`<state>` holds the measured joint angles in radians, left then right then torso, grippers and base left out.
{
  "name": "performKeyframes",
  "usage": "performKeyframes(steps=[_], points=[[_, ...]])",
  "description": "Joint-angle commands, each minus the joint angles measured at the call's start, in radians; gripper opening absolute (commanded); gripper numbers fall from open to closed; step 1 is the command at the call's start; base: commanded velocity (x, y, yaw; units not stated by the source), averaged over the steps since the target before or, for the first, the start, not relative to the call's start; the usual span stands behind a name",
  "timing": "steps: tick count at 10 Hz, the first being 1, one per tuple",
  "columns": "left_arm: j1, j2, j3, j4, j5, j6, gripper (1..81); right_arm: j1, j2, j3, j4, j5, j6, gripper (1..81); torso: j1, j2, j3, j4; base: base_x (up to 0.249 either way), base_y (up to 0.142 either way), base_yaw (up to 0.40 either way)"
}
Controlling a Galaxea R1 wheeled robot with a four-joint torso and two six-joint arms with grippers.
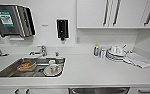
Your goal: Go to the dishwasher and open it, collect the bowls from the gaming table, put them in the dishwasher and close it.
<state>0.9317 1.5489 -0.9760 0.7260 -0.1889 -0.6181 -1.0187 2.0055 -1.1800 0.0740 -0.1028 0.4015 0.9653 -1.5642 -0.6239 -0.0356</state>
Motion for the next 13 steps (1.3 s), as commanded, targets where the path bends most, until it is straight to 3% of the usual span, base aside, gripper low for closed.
performKeyframes(steps=[1, 3, 4, 5, 6, 8, 11, 13], points=[[-0.080, -0.050, 0.023, 0.009, -0.004, -0.026, 81.1, 0.200, -0.064, 0.100, 0.018, -0.121, 0.154, 81.1, 0.000, 0.000, 0.000, 0.000, 0.000, 0.000, 0.000], [-0.104, -0.039, 0.022, 0.004, -0.003, -0.035, 81.1, 0.261, -0.078, 0.116, 0.020, -0.126, 0.304, 81.1, 0.000, 0.000, 0.000, 0.000, 0.000, 0.000, 0.000], [-0.106, -0.036, 0.022, 0.004, -0.003, -0.040, 81.1, 0.281, -0.086, 0.122, 0.020, -0.117, 0.407, 81.1, 0.000, 0.000, 0.000, 0.000, 0.000, 0.000, 0.000], [-0.106, -0.035, 0.022, 0.004, -0.003, -0.040, 81.1, 0.303, -0.087, 0.128, 0.020, -0.115, 0.465, 81.1, 0.000, 0.000, 0.000, 0.000, 0.000, 0.000, 0.000], [-0.106, -0.033, 0.020, 0.004, -0.001, -0.042, 81.1, 0.320, -0.086, 0.129, 0.020, -0.106, 0.569, 81.1, 0.000, 0.000, 0.000, 0.000, 0.000, 0.000, 0.000], [-0.106, -0.033, 0.020, 0.006, 0.000, -0.042, 81.1, 0.340, -0.078, 0.103, 0.020, -0.077, 0.698, 81.1, 0.000, 0.000, 0.000, 0.000, 0.000, 0.000, 0.000], [-0.106, -0.032, 0.019, 0.006, 0.003, -0.041, 81.1, 0.344, -0.072, 0.041, 0.024, -0.072, 0.865, 81.1, 0.000, 0.000, 0.000, 0.000, 0.000, 0.000, 0.000], [-0.106, -0.030, 0.019, 0.006, 0.005, -0.041, 81.1, 0.369, -0.055, 0.036, 0.024, -0.072, 0.896, 81.1, 0.000, 0.000, 0.000, 0.000, 0.000, 0.000, 0.000]])
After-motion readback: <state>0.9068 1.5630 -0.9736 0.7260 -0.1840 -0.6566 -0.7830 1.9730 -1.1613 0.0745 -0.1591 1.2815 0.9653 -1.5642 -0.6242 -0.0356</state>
